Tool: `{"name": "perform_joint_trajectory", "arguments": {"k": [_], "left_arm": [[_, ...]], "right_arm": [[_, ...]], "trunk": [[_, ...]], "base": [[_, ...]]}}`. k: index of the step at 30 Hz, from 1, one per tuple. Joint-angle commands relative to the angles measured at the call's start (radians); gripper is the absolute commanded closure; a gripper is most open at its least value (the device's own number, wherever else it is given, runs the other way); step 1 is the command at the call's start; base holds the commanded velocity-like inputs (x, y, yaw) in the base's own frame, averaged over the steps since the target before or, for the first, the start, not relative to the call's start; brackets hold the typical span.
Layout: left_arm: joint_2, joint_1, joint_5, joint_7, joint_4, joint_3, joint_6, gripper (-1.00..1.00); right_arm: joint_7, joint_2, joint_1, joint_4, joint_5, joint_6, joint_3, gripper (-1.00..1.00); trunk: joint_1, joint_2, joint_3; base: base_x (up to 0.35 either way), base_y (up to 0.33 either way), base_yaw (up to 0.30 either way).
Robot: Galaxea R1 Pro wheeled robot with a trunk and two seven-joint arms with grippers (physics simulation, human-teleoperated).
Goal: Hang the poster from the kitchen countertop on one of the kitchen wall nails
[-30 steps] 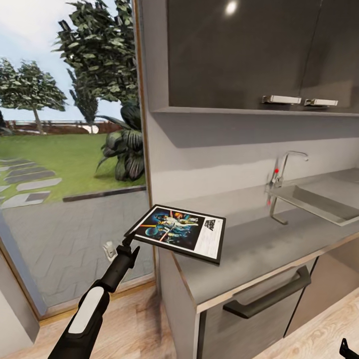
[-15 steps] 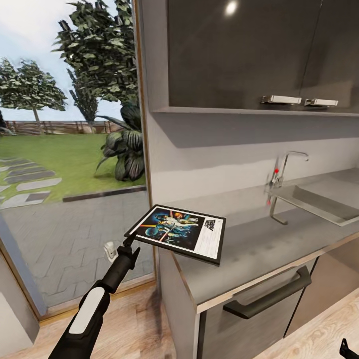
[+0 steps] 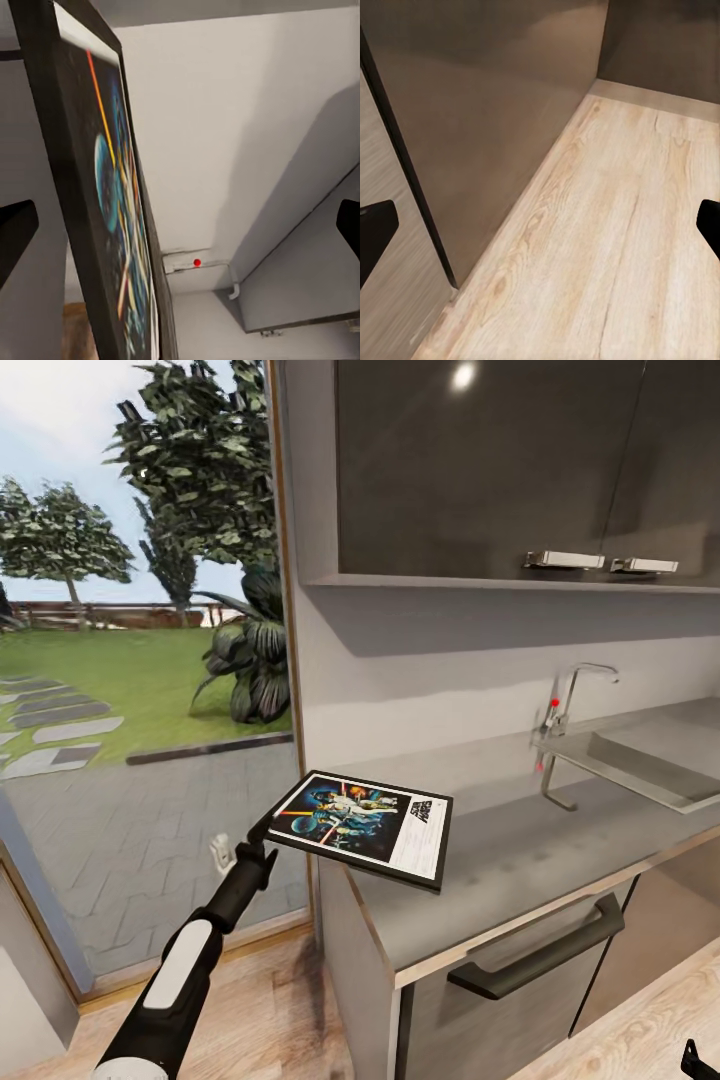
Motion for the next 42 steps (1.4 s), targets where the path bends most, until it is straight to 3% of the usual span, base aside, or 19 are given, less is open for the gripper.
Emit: {"name": "perform_joint_trajectory", "arguments": {"k": [1,7,11,20,34,42], "left_arm": [[-0.001,-0.005,0.009,-0.001,0.006,0.004,0.008,-1.0],[-0.001,-0.075,0.008,0.0,0.097,0.004,0.0,-1.0],[-0.001,-0.089,0.008,0.0,0.12,0.004,-0.001,-1.0],[0.023,-0.094,0.008,0.0,0.145,0.009,-0.003,-1.0],[0.026,-0.095,0.006,0.001,0.149,0.014,-0.005,-1.0],[0.026,-0.095,0.006,0.001,0.15,0.013,-0.061,-1.0]], "right_arm": [[-0.001,0.0,-0.001,0.001,0.001,-0.003,-0.001,-1.0],[-0.001,0.0,-0.001,0.001,0.001,-0.003,-0.001,-1.0],[-0.001,0.0,-0.001,0.001,0.001,-0.003,-0.001,-1.0],[-0.001,0.0,-0.001,0.002,0.001,-0.003,-0.001,-1.0],[-0.001,0.0,-0.001,0.004,0.001,-0.003,-0.001,-1.0],[-0.001,0.0,-0.001,0.004,0.001,-0.003,-0.001,-1.0]], "trunk": [[0.0,-0.001,-0.001],[0.0,-0.001,-0.001],[0.0,-0.001,-0.001],[0.0,-0.001,-0.001],[0.0,-0.001,-0.001],[0.0,-0.001,-0.001]], "base": [[0.0,0.0,0.0],[0.0,0.0,0.0],[0.0,0.0,0.0],[0.0,0.0,0.0],[0.0,0.0,0.0],[0.085,0.0,0.0]]}}
